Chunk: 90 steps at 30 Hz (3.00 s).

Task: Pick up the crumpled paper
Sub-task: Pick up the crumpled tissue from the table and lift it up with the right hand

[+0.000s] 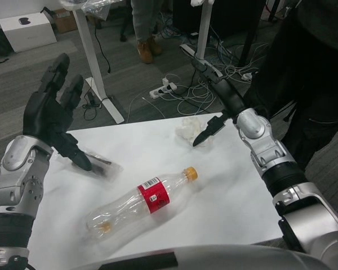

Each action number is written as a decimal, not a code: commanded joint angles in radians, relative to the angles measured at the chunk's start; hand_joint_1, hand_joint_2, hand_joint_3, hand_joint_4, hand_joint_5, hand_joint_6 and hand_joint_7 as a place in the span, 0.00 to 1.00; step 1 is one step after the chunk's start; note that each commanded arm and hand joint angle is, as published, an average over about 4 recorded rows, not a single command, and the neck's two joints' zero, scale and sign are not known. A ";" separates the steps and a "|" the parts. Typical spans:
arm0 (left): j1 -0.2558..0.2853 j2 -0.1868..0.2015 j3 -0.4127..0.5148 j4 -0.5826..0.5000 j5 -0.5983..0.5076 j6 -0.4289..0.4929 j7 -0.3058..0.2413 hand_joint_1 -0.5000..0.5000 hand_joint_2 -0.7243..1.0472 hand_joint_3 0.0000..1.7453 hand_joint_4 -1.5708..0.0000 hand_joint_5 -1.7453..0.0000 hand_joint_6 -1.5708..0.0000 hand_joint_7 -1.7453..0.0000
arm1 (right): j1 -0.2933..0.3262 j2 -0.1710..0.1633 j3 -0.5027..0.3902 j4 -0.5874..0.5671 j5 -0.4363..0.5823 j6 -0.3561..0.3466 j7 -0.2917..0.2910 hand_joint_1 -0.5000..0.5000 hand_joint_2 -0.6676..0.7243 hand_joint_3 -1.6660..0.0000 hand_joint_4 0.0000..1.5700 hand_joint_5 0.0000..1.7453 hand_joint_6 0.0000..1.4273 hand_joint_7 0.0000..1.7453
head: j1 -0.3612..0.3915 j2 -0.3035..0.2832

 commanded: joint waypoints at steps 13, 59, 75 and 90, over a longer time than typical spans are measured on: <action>-0.009 0.001 -0.002 0.004 0.011 -0.007 -0.005 0.00 0.00 0.00 1.00 1.00 1.00 1.00 | -0.048 -0.034 0.048 -0.048 -0.374 0.310 0.142 0.12 0.40 0.99 0.00 0.00 0.00 0.00 | -0.013 -0.028; -0.022 -0.001 -0.022 0.027 0.009 -0.009 -0.005 0.00 0.05 0.00 1.00 1.00 1.00 1.00 | -0.268 -0.108 0.595 0.195 -0.559 0.468 0.236 0.08 0.23 0.92 0.00 0.00 0.00 0.03 | -0.028 -0.040; -0.018 -0.001 -0.021 0.026 0.009 -0.009 -0.005 0.00 0.05 0.00 1.00 1.00 1.00 1.00 | -0.225 -0.109 0.517 0.163 -0.495 0.432 0.177 0.04 0.05 0.19 0.21 0.46 0.68 0.96 | -0.027 -0.056; -0.018 -0.001 -0.024 0.022 0.007 -0.009 -0.005 0.00 0.05 0.00 1.00 1.00 1.00 1.00 | -0.120 -0.106 0.226 0.042 -0.428 0.263 0.130 0.04 0.09 0.05 0.35 0.50 0.72 0.92 | -0.046 -0.046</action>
